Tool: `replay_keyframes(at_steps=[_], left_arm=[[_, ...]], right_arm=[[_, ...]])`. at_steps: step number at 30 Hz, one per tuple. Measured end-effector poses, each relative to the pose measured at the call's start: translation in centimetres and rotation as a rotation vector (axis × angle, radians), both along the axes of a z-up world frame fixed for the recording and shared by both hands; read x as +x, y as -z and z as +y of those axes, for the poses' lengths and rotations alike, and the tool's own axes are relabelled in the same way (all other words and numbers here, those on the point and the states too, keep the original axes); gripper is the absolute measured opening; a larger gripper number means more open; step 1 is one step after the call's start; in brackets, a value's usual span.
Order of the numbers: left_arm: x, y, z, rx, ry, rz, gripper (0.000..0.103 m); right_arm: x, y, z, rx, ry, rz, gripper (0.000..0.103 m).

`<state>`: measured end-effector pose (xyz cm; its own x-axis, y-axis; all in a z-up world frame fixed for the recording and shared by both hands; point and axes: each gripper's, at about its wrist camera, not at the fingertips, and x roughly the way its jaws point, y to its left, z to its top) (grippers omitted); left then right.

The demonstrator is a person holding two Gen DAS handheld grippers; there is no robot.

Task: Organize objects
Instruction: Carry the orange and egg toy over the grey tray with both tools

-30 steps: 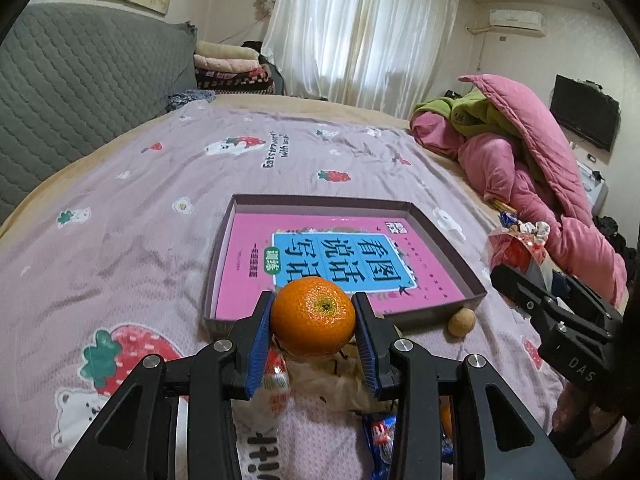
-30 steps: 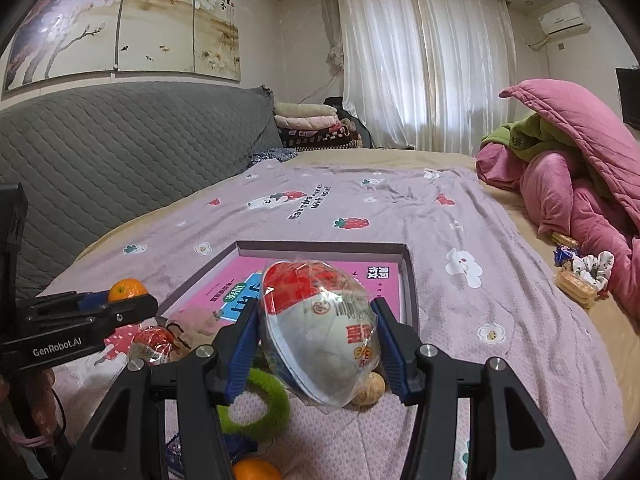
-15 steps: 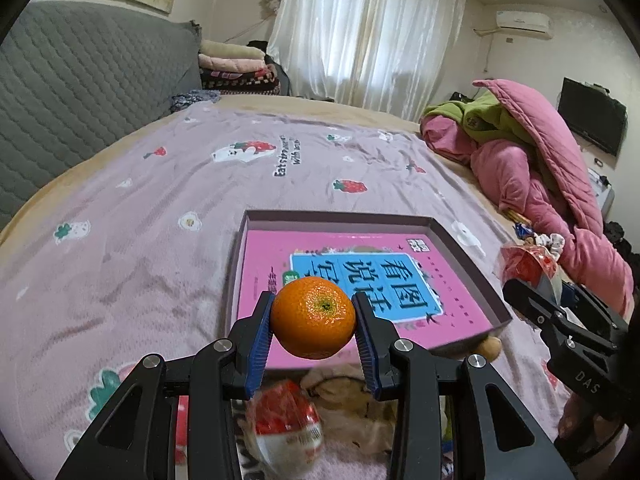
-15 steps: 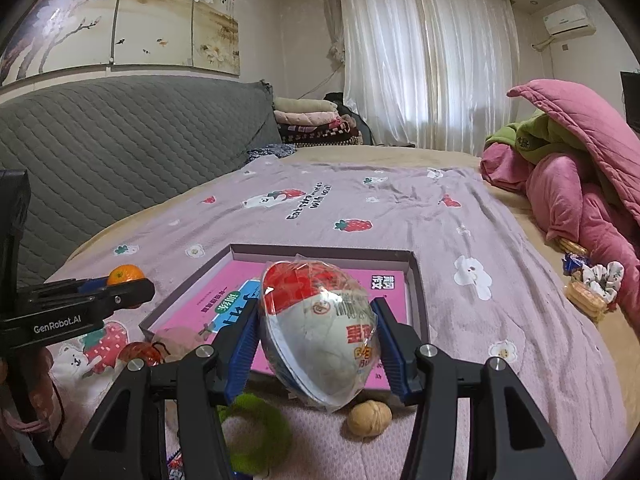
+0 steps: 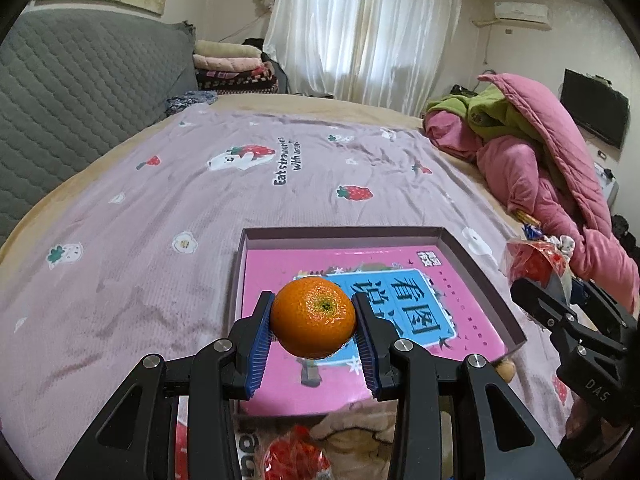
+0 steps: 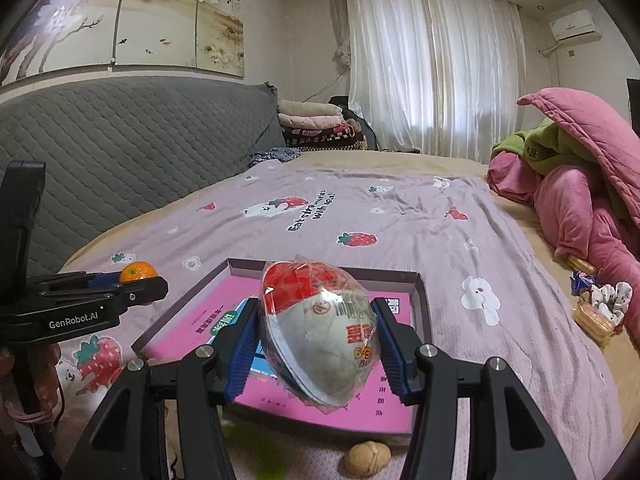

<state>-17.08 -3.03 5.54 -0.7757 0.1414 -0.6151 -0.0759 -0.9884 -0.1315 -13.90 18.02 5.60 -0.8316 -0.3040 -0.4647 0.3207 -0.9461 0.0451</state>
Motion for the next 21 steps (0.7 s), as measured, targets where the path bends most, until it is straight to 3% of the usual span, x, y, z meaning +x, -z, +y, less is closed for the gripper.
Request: replay_keyframes(at_steps=[12,21], left_arm=[[-3.4,1.1,-0.3,0.031,0.005,-0.066,0.039],[-5.9,1.5,-0.1,0.023,0.006,-0.065,0.039]], right_arm=[[-2.9,-0.7,0.2,0.026,-0.005,0.002,0.055],[-4.2,-0.5,1.0,0.049,0.006,0.005,0.055]])
